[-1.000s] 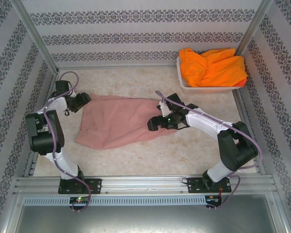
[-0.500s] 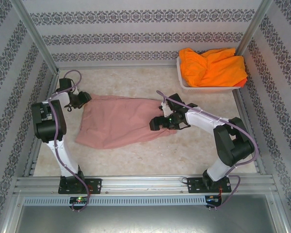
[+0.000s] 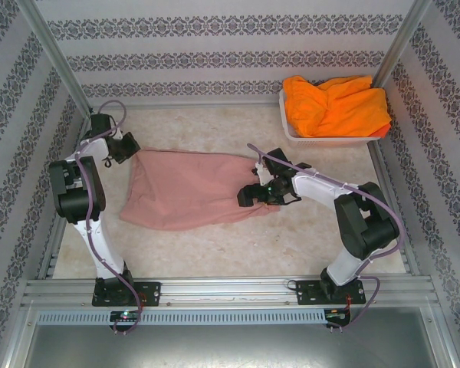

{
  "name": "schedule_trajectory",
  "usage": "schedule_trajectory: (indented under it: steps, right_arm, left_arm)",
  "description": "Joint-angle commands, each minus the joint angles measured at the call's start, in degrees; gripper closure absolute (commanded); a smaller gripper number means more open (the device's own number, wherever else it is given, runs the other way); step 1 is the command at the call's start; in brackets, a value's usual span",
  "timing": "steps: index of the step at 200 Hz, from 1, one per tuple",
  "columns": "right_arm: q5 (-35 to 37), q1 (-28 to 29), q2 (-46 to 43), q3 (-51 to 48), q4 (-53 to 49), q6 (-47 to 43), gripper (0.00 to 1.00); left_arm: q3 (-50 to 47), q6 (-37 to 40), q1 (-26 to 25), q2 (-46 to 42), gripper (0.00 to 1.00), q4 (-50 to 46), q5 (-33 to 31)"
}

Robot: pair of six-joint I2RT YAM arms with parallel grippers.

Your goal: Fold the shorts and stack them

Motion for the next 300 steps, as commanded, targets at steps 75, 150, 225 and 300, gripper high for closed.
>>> schedule_trajectory:
  steps: [75, 150, 225, 300]
  right_arm:
    - [0.2, -0.7, 2.8, -1.3, -2.7, -1.7, 0.02]
    - [-3.1, -0.7, -1.0, -0.4, -2.2, 0.9, 0.02]
    - [-5.5, 0.1, -8.8, 5.9, -0.5, 8.4, 0.02]
    - [-4.0, -1.8, -2.8, 1.1, 2.8, 11.6, 0.02]
  left_arm:
    - [16.1, 0.1, -0.2, 8.4, 0.98, -6.1, 2.7]
    - [18.7, 0.5, -0.3, 2.8, 0.36, -9.7, 4.9]
    - [-19.6, -11.3, -7.8, -28.7, 0.11, 5.7, 10.2]
    - [-48.3, -13.3, -12.5, -35.2, 0.11, 18.9, 3.6]
